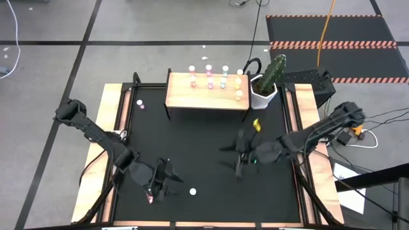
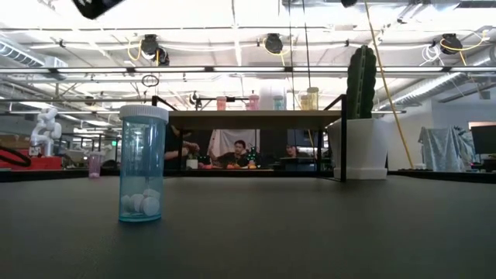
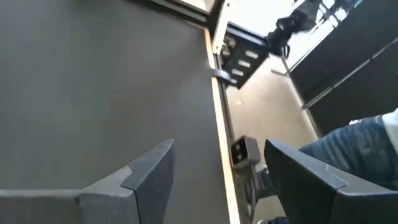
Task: Pick and place medicine bottles onto shelf by color
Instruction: Put the blue pill bottle on the shelf aligned with the other blue pill bottles
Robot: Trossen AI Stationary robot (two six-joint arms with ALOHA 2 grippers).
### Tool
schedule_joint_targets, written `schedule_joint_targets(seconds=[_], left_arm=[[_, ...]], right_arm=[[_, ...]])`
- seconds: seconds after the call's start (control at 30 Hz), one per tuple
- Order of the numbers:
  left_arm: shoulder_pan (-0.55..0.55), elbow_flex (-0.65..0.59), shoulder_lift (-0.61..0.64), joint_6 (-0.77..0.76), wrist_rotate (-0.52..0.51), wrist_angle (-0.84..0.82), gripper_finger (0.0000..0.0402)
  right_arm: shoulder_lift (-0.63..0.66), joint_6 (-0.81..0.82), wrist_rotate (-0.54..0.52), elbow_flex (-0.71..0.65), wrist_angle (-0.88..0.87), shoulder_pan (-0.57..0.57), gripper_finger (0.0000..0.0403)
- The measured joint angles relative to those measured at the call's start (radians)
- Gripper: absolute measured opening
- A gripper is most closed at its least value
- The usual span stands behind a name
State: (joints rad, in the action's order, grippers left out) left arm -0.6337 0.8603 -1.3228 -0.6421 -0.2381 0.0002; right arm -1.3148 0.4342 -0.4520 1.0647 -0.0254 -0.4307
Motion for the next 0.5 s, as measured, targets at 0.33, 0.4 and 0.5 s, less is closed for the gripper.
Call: schedule_joint_targets(seconds=[0.33,0.4,0.5], left_arm=[[-0.109,-0.002,-0.221,0.028,-0.061,0.015,0.0258],[-0.108,-0.001,-0.267,-0.002,-0.061,0.020,0.0274],[-0.107,-0.001,-0.323,-0.013,-0.062,0.031,0.0303]], right_arm=[[-0.286,0.122,0.013,0.089,0.024,-0.140,0.0231],[-0.317,0.175,0.016,0.089,0.025,-0.151,0.0231],[-0.354,0.220,0.022,0.089,0.026,-0.162,0.0231]])
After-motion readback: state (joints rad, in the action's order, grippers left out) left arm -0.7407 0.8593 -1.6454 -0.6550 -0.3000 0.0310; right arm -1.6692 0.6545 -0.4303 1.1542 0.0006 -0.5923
